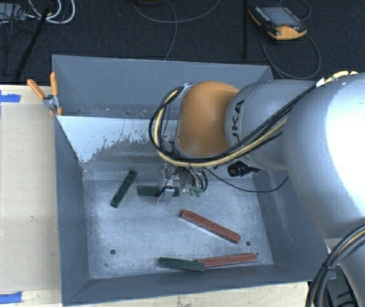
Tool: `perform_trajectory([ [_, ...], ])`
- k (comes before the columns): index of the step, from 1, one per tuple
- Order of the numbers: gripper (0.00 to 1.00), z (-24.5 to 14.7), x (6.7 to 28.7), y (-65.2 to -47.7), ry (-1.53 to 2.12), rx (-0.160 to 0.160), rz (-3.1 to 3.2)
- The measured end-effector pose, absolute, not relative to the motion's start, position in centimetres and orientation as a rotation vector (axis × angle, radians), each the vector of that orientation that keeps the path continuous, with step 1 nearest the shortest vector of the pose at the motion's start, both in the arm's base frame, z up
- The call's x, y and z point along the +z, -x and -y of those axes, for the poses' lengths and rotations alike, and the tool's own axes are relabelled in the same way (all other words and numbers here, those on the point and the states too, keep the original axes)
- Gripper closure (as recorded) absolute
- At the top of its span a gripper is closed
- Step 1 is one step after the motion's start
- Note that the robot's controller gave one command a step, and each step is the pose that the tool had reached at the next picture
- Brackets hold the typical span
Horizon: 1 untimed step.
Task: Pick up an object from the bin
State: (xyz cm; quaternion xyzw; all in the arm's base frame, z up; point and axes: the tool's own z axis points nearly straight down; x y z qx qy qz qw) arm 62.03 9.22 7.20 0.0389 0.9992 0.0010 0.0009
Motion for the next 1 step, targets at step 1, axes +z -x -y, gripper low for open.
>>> perform_trajectory([
  [1, 1.0, -11.48, 21.8, -60.11, -0.101, 0.005, -3.132],
])
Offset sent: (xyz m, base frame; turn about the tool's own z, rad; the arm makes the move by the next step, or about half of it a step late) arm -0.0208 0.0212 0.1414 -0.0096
